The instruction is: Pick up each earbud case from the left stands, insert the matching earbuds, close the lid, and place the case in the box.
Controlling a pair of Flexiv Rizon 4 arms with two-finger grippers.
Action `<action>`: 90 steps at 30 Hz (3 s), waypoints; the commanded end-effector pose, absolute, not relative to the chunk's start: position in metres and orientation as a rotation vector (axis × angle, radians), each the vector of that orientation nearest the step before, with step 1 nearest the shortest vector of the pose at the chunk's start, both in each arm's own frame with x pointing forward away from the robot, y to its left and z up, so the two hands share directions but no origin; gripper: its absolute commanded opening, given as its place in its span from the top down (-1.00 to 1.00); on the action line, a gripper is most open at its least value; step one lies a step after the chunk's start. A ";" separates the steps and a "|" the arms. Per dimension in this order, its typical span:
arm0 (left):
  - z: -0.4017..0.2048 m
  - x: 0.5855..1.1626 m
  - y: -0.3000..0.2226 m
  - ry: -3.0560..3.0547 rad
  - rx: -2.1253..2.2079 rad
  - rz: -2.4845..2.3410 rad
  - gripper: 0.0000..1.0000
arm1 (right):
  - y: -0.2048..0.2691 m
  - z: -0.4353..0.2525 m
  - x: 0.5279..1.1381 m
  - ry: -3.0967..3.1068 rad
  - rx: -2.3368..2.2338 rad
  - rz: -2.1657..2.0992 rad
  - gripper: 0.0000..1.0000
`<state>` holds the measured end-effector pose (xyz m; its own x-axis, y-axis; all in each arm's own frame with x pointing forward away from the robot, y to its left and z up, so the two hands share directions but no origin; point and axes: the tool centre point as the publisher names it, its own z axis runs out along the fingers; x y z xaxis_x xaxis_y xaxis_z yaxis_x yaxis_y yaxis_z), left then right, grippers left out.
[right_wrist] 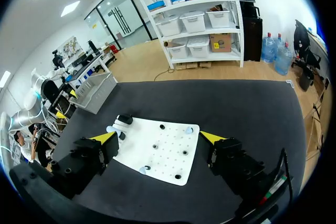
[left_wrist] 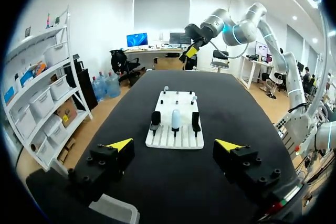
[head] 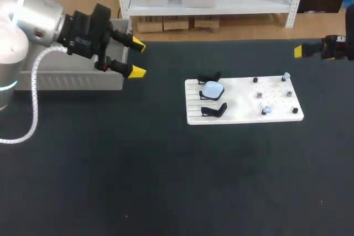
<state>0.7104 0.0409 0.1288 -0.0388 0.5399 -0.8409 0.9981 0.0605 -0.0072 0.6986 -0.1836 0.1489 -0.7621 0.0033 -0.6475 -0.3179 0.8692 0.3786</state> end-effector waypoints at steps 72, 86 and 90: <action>0.028 0.715 -0.091 1.568 1.572 -1.114 -0.34 | -0.184 0.149 0.698 2.369 -0.226 0.627 -1.00; 0.022 0.715 -0.102 1.597 1.591 -1.109 -0.02 | -0.184 0.149 0.698 2.369 -0.226 0.627 -1.00; 0.020 0.716 -0.104 1.610 1.596 -1.103 0.03 | -0.184 0.149 0.698 2.369 -0.226 0.627 -1.00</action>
